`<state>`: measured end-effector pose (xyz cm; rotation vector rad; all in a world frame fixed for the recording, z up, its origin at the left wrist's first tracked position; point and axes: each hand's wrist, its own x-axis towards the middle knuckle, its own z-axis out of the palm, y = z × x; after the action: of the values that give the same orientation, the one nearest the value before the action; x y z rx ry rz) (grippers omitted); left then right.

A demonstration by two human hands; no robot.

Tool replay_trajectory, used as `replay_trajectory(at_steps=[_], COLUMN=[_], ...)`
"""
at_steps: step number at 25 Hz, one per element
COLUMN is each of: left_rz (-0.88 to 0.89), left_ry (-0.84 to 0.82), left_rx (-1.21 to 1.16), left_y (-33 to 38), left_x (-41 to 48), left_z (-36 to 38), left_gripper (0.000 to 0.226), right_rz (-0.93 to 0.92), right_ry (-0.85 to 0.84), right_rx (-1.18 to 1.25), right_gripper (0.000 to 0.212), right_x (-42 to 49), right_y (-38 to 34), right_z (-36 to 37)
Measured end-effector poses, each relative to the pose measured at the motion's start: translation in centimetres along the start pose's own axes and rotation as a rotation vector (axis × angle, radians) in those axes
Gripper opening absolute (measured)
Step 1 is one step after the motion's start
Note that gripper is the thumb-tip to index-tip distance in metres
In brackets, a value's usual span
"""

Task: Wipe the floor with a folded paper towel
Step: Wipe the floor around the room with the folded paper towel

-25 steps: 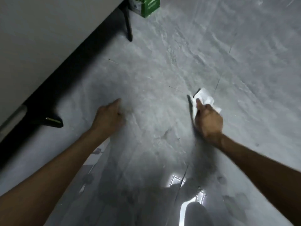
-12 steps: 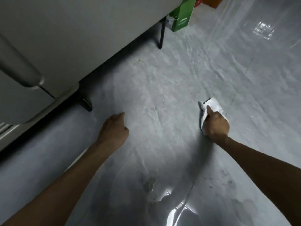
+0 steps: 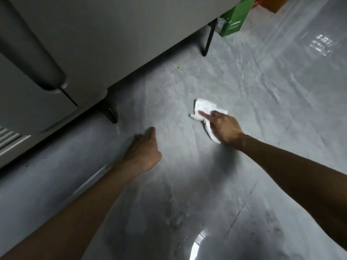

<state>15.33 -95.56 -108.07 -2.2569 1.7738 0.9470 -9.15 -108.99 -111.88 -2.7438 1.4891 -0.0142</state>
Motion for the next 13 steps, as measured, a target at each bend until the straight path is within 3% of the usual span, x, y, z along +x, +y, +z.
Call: replay_trajectory(at_steps=[2,3,4,7,9,11,13], left_rz=[0.001,-0.007,-0.022,-0.031,-0.032,-0.044,-0.051], left_ry=[-0.028,-0.034,-0.034,0.004,0.016,-0.029,-0.085], left_rx=[-0.005,-0.016,-0.030,-0.053,-0.056,-0.050,-0.024], left_y=[0.9,1.2,1.3,0.3,-0.2,-0.1,0.2], left_x=[0.1,0.2,0.4,0.6,0.5,0.4,0.4], left_z=[-0.1,-0.2,-0.3,-0.1,-0.3,-0.2,0.1], left_gripper=[0.080,0.081,0.080,0.078,0.079,0.081,0.082], right_rz=[0.517,0.557,0.434,-0.410,-0.528,-0.303,0.224], right_ry=[0.069,0.050,0.050,-0.147,-0.255,-0.250,-0.093], right_rx=[0.063,0.085,0.119,0.223,0.292,0.162,0.140], right_gripper=[0.043,0.042,0.042,0.034,0.029,0.030,0.035], right_x=[3.2,4.1,4.5,0.7,2.0,5.1,6.0], right_y=[-0.7,-3.1,-5.8,-12.4,-9.2,-3.6,1.3], right_z=[-0.3,-0.2,0.6,2.1,0.1,-0.9,-1.0])
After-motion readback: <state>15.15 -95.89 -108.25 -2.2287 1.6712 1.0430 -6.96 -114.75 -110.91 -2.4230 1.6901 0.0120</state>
